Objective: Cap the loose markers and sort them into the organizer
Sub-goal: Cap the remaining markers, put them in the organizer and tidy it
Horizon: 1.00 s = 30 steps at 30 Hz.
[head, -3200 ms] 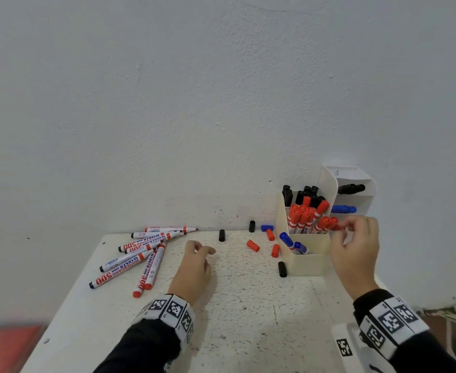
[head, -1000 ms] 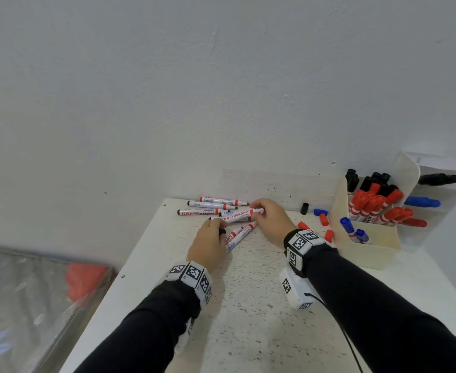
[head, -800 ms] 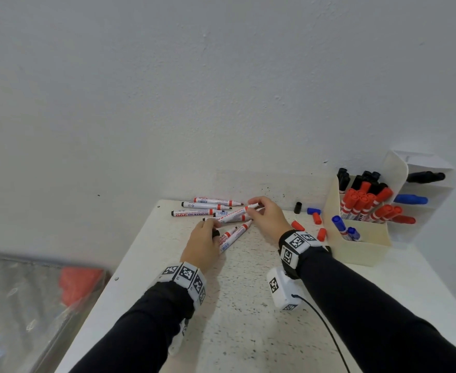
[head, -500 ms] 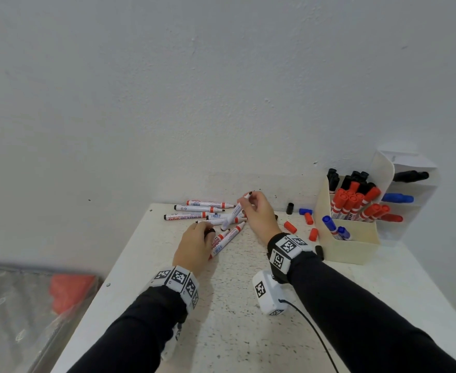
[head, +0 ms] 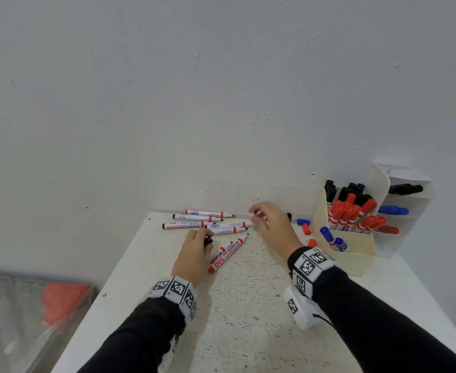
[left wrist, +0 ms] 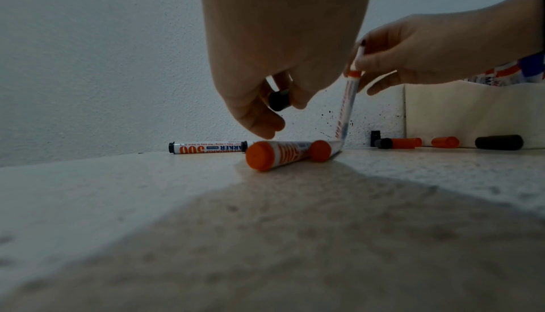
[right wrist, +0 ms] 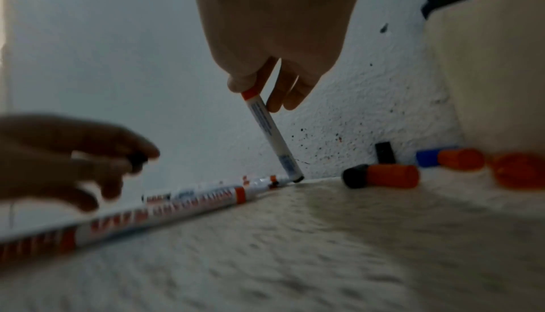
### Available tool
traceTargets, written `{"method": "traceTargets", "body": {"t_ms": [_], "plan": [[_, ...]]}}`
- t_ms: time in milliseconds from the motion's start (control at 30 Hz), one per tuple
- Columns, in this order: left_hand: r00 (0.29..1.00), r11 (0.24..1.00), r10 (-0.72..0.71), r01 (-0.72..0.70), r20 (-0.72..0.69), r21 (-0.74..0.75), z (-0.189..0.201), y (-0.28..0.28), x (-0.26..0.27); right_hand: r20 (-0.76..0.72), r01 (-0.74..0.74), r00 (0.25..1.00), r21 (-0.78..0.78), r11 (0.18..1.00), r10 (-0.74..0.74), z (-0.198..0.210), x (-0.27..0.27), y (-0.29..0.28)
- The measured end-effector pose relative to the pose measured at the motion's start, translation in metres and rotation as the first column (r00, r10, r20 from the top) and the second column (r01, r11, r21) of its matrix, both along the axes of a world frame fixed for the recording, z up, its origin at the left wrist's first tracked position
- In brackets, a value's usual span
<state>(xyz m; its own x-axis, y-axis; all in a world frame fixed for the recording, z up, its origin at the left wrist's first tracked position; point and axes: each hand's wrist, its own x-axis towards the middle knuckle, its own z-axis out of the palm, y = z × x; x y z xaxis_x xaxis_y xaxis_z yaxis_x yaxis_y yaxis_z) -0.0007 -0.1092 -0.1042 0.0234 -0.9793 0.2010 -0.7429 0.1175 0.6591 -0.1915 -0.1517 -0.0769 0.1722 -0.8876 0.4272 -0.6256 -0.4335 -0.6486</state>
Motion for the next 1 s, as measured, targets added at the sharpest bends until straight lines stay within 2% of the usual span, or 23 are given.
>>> {"method": "traceTargets", "body": {"t_ms": [100,200,267,367,500,667,833,933,1000], "plan": [[1.0,1.0,-0.008,0.008,0.015,0.011,-0.001,-0.001,0.001,-0.328,-0.122,0.934,0.088,0.989,0.144,-0.008,-0.004,0.009],[1.0,1.0,-0.006,0.006,0.026,0.006,-0.003,-0.001,0.001,-0.492,-0.113,0.847,0.203,0.973,0.202,-0.016,-0.002,0.016],[0.999,1.0,-0.003,0.003,0.037,0.0,-0.004,-0.001,0.002,-0.547,-0.079,0.818,0.2,0.976,0.179,-0.02,0.005,0.018],[0.999,1.0,0.0,0.001,0.052,-0.018,-0.006,-0.003,0.002,-0.501,-0.033,0.857,0.174,0.984,0.117,-0.018,0.022,0.022],[1.0,0.999,-0.007,0.007,0.027,-0.034,-0.009,-0.004,0.003,-0.513,0.051,0.842,0.386,0.921,0.168,-0.018,0.041,0.023],[1.0,0.999,-0.016,0.017,0.005,-0.04,-0.011,-0.006,0.004,-0.496,0.148,0.865,0.392,0.908,0.073,-0.021,0.046,0.022],[1.0,1.0,-0.015,0.015,0.013,-0.018,-0.011,-0.004,0.004,-0.419,0.208,0.908,0.398,0.894,-0.024,-0.02,0.042,0.02],[1.0,1.0,-0.015,0.015,0.027,0.004,-0.01,-0.004,0.003,-0.466,0.325,0.872,0.331,0.886,-0.146,-0.019,0.03,0.014],[1.0,1.0,-0.021,0.021,0.021,0.021,-0.009,-0.004,0.002,-0.489,0.345,0.863,0.386,0.856,-0.127,-0.02,0.021,0.01]]}}
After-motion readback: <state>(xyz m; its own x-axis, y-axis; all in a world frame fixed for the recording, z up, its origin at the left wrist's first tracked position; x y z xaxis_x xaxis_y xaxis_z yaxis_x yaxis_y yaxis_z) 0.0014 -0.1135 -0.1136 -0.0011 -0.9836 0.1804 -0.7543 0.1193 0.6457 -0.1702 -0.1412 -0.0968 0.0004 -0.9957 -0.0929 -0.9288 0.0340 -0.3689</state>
